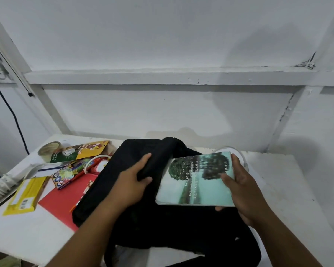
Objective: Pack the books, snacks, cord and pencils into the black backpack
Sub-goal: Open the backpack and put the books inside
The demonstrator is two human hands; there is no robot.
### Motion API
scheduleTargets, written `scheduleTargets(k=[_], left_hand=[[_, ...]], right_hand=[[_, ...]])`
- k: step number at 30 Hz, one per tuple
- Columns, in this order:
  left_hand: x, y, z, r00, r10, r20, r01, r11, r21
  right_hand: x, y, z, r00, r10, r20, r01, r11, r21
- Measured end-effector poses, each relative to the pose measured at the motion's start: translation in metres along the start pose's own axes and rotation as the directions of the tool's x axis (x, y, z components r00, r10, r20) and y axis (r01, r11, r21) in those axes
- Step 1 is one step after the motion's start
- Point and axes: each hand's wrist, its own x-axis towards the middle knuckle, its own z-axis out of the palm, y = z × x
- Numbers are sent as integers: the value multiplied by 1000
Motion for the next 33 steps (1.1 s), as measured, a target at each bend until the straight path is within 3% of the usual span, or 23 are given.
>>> scheduleTargets(k=[4,9,11,13,16,19,25,29,31,33], left_hand=[[3,4,-41,1000,0,-6,-1,991,-131],[-1,12,-53,995,95,-27,-98,988,-121],[-2,8,-53,994,113,-12,-113,985,-131],[-4,5,-54,994,106,-4,-106,982,-156],[-7,1,-55,995,98,-7,-97,979,-178],[-9,0,-55,996,94,-4,-93,978,-185],[-12,-7,-49,996,91,6,-88,977,-193],[-20,-13,-40,997,70,19,-64,975,-213],[-25,-17,-35,998,53,27,-46,977,-210],[-28,-22,-31,998,32,48,-22,980,-198]], right_hand=[[-2,-11,28,1000,-3,25,1,998,69],[10,-16,86,999,33,31,-35,998,55],[18,-12,108,991,75,110,-80,996,48],[25,-4,123,968,120,220,-110,992,-57],[34,2,133,921,223,320,-104,932,-348],[46,9,144,913,260,314,-132,917,-377],[51,29,156,989,118,88,-90,959,-269],[40,39,141,995,96,40,-81,957,-278],[31,33,128,997,-68,-44,51,950,-309],[23,24,104,917,-365,-159,259,850,-459]])
